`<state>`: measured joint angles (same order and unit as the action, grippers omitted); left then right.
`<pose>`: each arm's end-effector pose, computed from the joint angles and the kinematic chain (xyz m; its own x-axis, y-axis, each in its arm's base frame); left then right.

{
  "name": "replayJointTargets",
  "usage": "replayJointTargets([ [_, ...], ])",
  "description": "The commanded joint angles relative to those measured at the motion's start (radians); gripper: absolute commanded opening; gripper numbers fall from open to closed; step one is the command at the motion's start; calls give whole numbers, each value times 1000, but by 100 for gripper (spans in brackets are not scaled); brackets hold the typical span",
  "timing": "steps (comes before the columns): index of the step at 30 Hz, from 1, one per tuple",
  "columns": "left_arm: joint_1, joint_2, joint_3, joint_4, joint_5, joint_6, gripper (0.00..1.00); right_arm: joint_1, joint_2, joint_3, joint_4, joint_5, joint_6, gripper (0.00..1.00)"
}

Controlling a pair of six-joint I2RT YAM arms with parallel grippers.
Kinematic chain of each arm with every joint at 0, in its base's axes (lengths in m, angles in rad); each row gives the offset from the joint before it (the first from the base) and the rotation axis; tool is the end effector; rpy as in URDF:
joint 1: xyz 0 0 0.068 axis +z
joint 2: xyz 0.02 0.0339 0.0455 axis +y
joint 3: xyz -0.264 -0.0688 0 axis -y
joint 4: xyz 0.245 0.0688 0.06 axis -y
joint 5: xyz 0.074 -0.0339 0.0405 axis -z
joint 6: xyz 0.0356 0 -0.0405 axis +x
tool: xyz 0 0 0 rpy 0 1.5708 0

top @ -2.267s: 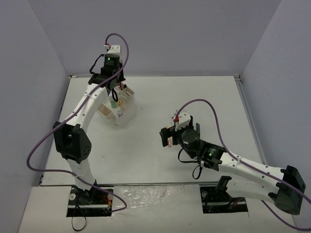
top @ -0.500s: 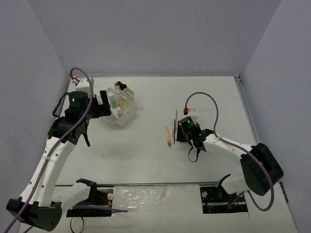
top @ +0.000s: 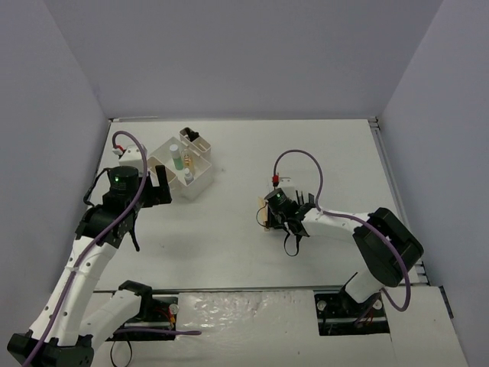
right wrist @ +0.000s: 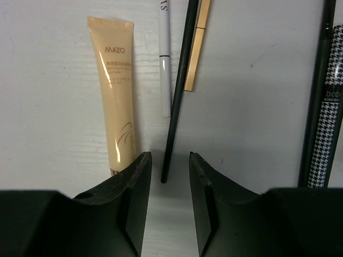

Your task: Organize the makeup

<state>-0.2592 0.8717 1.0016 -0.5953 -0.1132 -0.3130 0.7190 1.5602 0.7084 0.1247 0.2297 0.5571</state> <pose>0.1779 -0.0430 0.3577 -0.4611 -0.1943 -0.8658 0.0159 0.9738 -0.2269 0.2348 0.1947 0.1604 -0.6960 0.0750 -0.7142 -0.1713 0.9485 0.2666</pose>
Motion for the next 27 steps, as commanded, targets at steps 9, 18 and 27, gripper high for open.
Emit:
replayJointTargets([
  [9,8,-17,42,45,-17,16,90,18,50,49,-24,124,80,22],
  [18,8,-20,40,45,-19,17,90,19,46,34,-52,112,81,7],
  [27,8,-20,39,46,-14,15,90,34,-7,39,-66,141,78,0],
])
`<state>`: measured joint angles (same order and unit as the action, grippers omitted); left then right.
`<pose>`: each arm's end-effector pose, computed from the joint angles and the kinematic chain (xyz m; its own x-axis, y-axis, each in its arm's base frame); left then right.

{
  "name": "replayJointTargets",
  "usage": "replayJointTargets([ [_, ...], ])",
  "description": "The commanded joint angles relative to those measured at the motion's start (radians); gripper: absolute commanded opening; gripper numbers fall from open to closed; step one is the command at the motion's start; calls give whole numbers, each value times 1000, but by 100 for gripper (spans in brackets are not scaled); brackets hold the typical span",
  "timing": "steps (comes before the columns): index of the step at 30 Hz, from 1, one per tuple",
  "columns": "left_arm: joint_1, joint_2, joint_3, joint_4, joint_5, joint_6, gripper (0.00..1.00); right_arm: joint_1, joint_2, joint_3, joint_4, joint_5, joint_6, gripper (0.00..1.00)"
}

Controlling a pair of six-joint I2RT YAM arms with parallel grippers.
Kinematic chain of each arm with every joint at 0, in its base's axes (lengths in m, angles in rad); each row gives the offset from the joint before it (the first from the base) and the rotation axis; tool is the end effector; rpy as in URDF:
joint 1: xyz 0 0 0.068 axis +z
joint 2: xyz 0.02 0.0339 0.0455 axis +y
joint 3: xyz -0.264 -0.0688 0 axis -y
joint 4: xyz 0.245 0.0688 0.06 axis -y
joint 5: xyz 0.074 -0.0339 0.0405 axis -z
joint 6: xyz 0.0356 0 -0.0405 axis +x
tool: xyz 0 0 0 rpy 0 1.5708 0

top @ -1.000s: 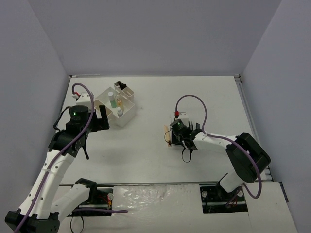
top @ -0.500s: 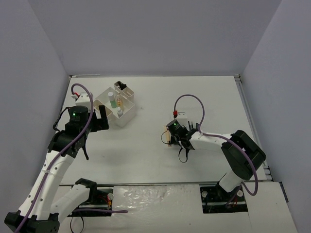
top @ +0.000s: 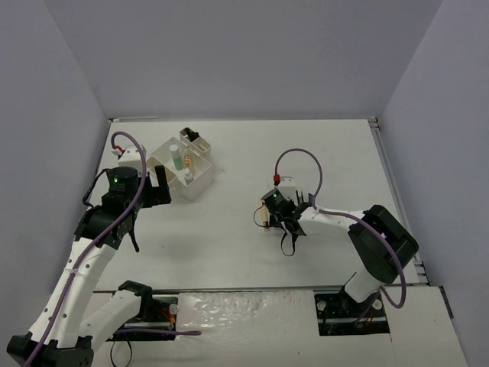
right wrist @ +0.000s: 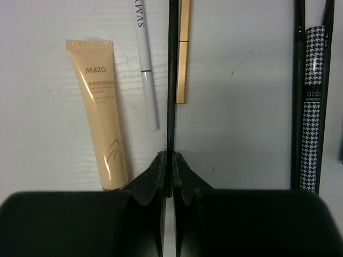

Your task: Organize the makeup

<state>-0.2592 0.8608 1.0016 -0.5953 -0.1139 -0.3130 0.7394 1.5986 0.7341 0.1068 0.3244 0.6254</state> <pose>0.1754 -0.0423 0.3595 -0.4518 -0.1967 -0.8702 0.0177 0.9732 -0.2292 0.2369 0.2007 0.1559 -0.6854 0.1259 -0.7172 -0.0818 0.9654 0.2477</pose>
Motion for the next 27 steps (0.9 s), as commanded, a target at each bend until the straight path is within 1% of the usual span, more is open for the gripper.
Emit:
replayJointTargets([
  [1,8,-9,39,48,-11,13,90,17,-57,15,-51,51,10,0],
  [5,8,1,53,49,16,-4,90,36,-118,23,-65,75,4,0],
  [7,8,9,69,34,43,-24,90,57,-173,25,-67,96,-4,0],
  [10,8,23,113,10,109,-59,90,89,-236,33,-63,113,-34,0],
  [12,7,37,138,-4,192,-90,90,111,-291,38,-45,113,-85,0],
  [14,6,61,177,-9,257,-128,90,145,-359,33,5,102,-153,0],
  [16,6,81,202,-6,364,-192,90,164,-413,21,65,77,-206,0],
  [19,5,120,227,33,469,-277,90,201,-491,-7,200,20,-316,0],
  [23,-5,172,244,119,568,-369,90,258,-520,-16,334,-81,-451,0],
  [27,-44,209,279,153,584,-414,90,274,-500,-9,433,-158,-507,0],
])
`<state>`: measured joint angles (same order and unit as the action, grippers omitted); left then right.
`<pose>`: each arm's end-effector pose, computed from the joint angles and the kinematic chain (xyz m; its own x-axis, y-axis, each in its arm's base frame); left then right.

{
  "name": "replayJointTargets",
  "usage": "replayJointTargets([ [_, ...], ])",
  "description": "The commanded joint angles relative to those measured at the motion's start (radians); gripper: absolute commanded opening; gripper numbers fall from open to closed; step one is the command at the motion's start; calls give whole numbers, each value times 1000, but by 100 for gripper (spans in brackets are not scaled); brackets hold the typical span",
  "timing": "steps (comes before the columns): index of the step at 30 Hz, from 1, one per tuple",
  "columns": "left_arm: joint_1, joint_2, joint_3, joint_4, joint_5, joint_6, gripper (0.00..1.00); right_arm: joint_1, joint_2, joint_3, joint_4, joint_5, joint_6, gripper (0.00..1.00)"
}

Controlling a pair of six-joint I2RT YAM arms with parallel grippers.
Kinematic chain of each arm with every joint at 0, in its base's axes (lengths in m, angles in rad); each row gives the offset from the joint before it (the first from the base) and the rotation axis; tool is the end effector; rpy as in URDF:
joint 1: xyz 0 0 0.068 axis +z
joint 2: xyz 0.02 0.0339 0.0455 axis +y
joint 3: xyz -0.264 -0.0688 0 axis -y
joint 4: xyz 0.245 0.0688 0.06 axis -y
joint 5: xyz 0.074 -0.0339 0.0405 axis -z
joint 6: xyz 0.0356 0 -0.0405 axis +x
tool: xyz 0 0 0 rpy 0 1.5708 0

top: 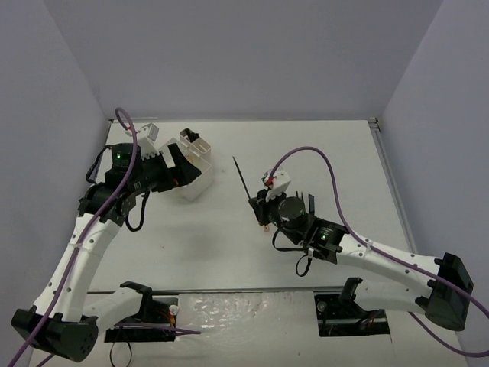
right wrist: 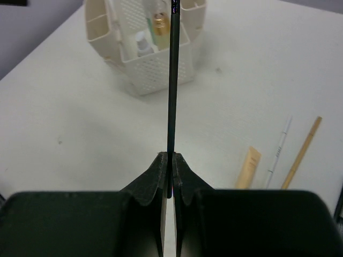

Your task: Organize the makeup

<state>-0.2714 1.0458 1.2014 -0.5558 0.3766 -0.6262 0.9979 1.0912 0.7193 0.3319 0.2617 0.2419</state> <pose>0.2075 -0.0713 0.3975 -0.6415 -0.3872 -0.6623 0.2464 0.7135 -0.6559 0.1468 0.2106 0.3103 -0.1819 0.1448 -0.9726 -0.6468 0.7273 0.2293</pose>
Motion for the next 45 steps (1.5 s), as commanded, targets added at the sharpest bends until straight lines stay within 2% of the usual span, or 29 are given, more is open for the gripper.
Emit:
replayJointTargets([
  [1,-43,30,88,117,89,-105,90,18,14,10,226,-110,-129,0],
  [9,-134,76,133,117,15,-103,88,25,63,42,309,-196,-148,0],
  [14,-158,89,127,161,-5,-124,79,28,81,51,322,-213,-147,0],
  [16,-174,101,132,164,-35,-123,71,30,84,47,331,-221,-142,0],
  [18,-183,111,136,163,-52,-121,67,30,87,45,335,-225,-141,0],
  [26,-209,140,140,180,-95,-123,35,33,100,46,349,-231,-140,0],
  [31,-223,139,130,209,-115,-131,2,34,108,40,353,-226,-139,0],
  [34,-229,135,130,211,-128,-118,0,35,110,39,357,-220,-138,1],
  [37,-229,130,127,212,-142,-99,0,34,108,37,364,-213,-139,17],
  [39,-229,122,120,209,-175,-72,0,34,107,41,357,-196,-139,51],
  [40,-229,119,117,209,-188,-59,0,34,107,44,351,-186,-139,61],
  [42,-228,112,113,198,-267,-8,0,34,98,55,313,-152,-137,87],
  [45,-218,102,117,173,-397,62,0,34,78,54,266,-87,-128,97],
])
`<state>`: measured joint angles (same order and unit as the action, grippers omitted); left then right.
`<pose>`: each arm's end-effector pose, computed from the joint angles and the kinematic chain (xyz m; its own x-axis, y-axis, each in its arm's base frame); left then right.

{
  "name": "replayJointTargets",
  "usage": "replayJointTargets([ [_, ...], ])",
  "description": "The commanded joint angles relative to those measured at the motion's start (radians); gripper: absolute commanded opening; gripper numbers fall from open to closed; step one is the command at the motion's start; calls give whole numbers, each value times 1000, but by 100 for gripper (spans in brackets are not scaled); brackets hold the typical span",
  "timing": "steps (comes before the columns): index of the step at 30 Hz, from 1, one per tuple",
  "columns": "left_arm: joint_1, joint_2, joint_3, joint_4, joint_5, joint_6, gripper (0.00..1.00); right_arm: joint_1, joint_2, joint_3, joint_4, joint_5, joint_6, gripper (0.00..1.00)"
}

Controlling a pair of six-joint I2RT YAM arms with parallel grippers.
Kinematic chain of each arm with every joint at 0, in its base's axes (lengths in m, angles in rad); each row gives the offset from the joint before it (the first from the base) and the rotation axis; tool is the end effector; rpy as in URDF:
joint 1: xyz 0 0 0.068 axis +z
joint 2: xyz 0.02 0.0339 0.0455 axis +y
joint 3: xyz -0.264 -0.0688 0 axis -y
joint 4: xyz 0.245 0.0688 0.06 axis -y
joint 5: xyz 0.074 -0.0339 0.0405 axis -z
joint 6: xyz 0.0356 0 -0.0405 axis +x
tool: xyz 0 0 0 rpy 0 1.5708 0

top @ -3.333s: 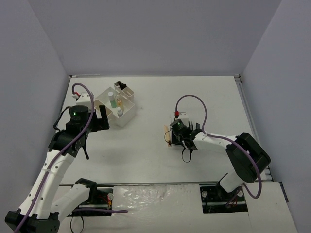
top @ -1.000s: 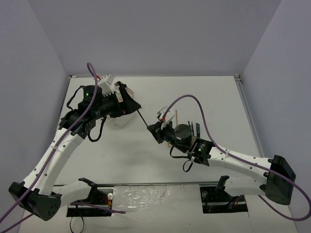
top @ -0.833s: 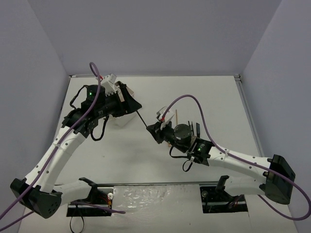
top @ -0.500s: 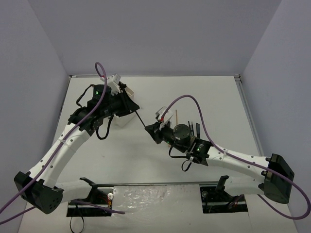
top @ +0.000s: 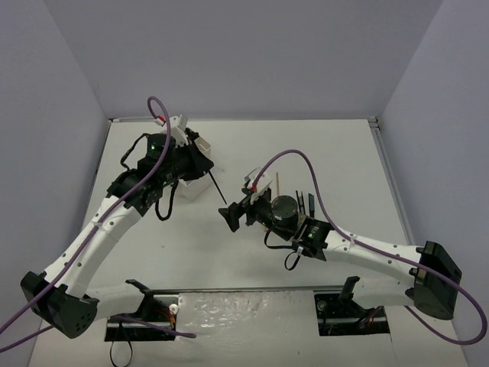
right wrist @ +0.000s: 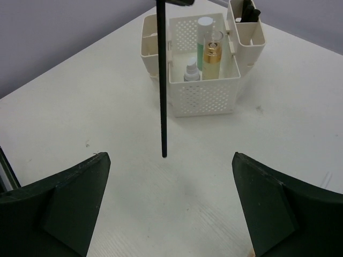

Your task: Organize the makeup

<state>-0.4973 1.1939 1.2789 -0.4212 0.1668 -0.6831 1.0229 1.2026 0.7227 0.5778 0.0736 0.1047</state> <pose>0.2300 -0.1315 0.4036 -0.6088 -0.3778 -0.6976 0.2887 0.7136 -0.6383 0.1476 0.2368 0.3106 -0.0344 0.1438 -0.9890 -0.8141 0.5700 0.1112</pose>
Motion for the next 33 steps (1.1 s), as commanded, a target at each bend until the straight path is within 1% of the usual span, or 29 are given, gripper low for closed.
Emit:
replayJointTargets([
  [1,13,-51,42,33,-248,152,0,9,-45,47,-1,119,13,99],
  [3,49,-57,48,34,-319,212,0,8,-75,38,-37,161,24,100],
  [5,121,-59,54,45,-344,245,0,8,-107,19,-66,202,34,100],
  [9,261,-38,63,106,-348,276,0,8,-161,-12,-120,275,62,100],
  [10,282,-37,63,107,-351,288,0,8,-171,-15,-135,276,62,100],
  [12,325,11,90,125,-359,307,0,6,-189,-21,-174,327,73,100],
  [15,393,79,106,171,-351,298,0,6,-225,-37,-222,353,85,100],
  [21,467,162,67,315,-322,257,0,5,-316,-85,-272,374,104,100],
  [29,487,250,24,448,-304,265,0,2,-421,-126,-334,425,118,100],
  [32,487,278,20,460,-298,250,0,0,-434,-126,-364,443,124,100],
  [33,487,286,14,464,-295,249,2,0,-434,-126,-370,454,129,100],
])
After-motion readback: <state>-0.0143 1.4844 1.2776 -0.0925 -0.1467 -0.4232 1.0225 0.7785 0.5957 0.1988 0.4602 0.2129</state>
